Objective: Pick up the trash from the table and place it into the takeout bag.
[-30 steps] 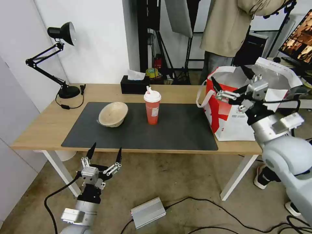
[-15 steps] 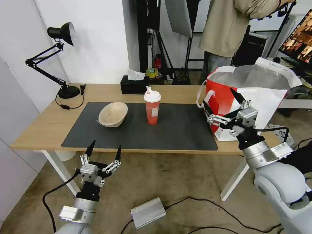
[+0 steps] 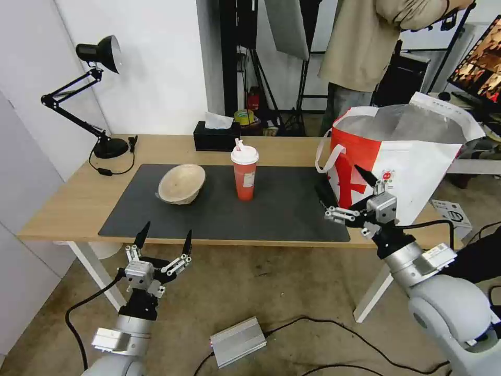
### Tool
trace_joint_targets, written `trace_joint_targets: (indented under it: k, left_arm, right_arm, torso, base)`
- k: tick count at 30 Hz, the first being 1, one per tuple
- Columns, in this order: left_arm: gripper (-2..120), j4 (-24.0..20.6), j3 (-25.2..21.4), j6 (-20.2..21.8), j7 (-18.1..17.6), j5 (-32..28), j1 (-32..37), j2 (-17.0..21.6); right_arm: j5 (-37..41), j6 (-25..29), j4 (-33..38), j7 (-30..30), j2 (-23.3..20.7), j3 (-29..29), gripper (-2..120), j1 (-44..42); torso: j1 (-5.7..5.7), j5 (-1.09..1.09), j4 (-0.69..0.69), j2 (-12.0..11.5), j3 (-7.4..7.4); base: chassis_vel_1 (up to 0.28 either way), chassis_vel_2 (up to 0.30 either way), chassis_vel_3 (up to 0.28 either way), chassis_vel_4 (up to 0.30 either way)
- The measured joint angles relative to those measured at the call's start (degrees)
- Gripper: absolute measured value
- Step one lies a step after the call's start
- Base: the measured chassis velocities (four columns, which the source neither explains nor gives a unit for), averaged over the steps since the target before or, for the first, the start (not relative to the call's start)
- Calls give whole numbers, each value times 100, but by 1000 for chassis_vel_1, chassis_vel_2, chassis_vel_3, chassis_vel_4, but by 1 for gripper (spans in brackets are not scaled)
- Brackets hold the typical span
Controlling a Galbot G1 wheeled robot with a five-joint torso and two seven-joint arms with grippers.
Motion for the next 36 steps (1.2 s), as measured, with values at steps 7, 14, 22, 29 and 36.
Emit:
trace_joint_targets:
  k: [7,14,22,29,36]
  left_arm:
    - [100,16,-2,0,0,-10,-35,46]
    - [100,66,-1,0,-1,-12,-80,57]
    - [100,112,-7,2,-4,-15,-115,35]
    - [100,139,-17,8,-5,-9,-126,21]
    - [100,202,-20,8,-6,20,-135,25]
  right_arm:
    - [-219,50,-13,-26,274,-92,100,-347]
    - [-412,190,-40,-25,528,-128,100,-636]
    - [-615,475,-111,-67,846,-139,100,-982]
    - [-735,660,-130,-102,1035,-182,100,-1166]
    - [-819,774,-139,-104,1135,-257,100,-1256]
  torso:
    - [0,0,-1,0,0]
    - [0,0,0,0,0]
    - [0,0,0,0,0]
    - [0,0,0,0,0]
    - [0,0,0,0,0]
  base:
    - [0,0,0,0]
    - [0,0,0,0]
    - [0,0,0,0]
    - [0,0,0,0]
    - [0,0,0,0]
